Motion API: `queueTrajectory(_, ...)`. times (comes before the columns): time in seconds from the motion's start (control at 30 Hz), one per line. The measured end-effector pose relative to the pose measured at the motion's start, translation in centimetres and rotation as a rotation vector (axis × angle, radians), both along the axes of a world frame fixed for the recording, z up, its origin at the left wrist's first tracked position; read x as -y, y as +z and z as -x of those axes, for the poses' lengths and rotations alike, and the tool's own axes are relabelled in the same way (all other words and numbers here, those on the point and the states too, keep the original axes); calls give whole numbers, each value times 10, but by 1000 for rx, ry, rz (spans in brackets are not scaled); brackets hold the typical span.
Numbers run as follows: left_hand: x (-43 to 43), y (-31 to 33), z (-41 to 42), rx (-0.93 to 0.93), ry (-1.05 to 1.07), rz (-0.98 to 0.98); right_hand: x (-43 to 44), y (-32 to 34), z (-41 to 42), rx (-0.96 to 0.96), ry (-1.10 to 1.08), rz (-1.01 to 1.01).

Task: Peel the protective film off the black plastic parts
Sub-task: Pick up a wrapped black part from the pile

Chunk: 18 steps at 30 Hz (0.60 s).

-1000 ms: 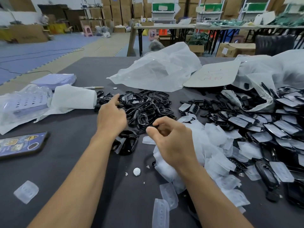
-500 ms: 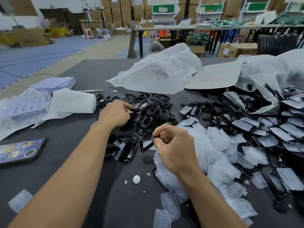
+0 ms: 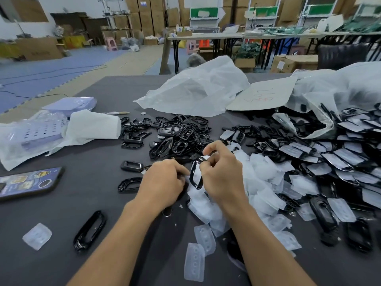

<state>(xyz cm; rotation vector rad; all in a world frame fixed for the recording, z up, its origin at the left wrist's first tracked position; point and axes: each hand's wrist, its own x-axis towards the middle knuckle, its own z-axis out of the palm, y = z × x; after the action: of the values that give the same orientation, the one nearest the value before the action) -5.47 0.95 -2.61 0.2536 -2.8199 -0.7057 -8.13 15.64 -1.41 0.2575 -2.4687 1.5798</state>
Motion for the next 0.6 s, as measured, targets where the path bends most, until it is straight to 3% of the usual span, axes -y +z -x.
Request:
queueTrajectory(0.23,-2,10,2,-140,43,-194,2,3,-1,-3,-59,-49)
queueTrajectory(0.4,-28,37,62,-188,-69,-420,-5,9,-2,-44,-315,-132)
queueTrajectory(0.47,-50,45,96,-132,-181,-401,-11,10,3,-18,-375,-150)
queueTrajectory(0.6,-94,49,152,-49,-362,-145,-23,11,10,-10,-449,-120)
